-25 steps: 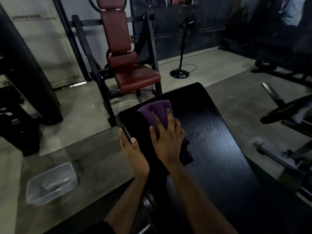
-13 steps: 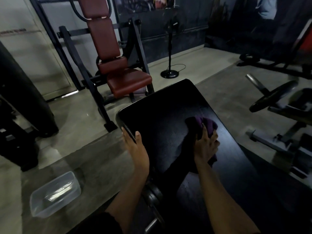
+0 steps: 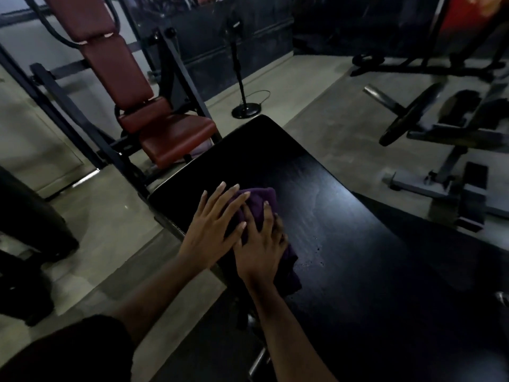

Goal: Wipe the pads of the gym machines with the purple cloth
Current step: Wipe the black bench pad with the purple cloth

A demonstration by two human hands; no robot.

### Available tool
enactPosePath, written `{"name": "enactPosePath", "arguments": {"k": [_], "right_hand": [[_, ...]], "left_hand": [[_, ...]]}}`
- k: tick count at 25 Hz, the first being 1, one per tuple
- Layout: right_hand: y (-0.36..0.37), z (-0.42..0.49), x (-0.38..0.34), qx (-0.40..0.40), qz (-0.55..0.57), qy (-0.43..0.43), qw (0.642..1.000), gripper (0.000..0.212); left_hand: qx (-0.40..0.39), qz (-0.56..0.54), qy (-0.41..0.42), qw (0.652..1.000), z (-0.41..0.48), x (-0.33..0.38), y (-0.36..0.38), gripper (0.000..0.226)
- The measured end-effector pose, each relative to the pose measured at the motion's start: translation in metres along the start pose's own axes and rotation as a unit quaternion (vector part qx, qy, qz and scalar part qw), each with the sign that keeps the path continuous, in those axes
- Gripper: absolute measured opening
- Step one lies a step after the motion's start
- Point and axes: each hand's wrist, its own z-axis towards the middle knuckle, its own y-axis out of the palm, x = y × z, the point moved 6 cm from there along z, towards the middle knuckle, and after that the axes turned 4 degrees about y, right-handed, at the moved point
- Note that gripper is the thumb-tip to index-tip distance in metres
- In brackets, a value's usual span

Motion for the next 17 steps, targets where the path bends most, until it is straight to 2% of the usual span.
{"name": "enactPosePath", "arguments": {"k": [4, 6, 11, 12, 14, 17], "right_hand": [[-0.003, 0.011, 0.045, -0.049, 0.002, 0.048, 0.998, 0.059], [-0.011, 0.018, 0.073, -0.056, 0.008, 0.103, 0.993, 0.064], [-0.044, 0.048, 0.126, 0.019, 0.050, 0.245, 0.968, 0.050], [-0.048, 0.063, 0.121, 0.050, 0.089, 0.238, 0.966, 0.046], [-0.049, 0.100, 0.081, 0.073, 0.150, 0.161, 0.973, 0.044], [-0.019, 0.147, -0.018, -0.020, 0.087, -0.010, 0.996, 0.050]], "left_hand": [[-0.115, 0.135, 0.084, 0.981, 0.006, 0.000, 0.026, 0.060], [-0.128, 0.168, 0.086, 0.974, 0.002, -0.002, 0.034, 0.063], [-0.126, 0.202, 0.085, 0.968, 0.004, -0.001, 0.036, 0.066], [-0.122, 0.200, 0.084, 0.969, 0.004, 0.000, 0.035, 0.067], [-0.121, 0.199, 0.090, 0.968, 0.005, 0.001, 0.034, 0.070], [-0.136, 0.225, 0.118, 0.957, 0.005, 0.001, 0.036, 0.083]]}}
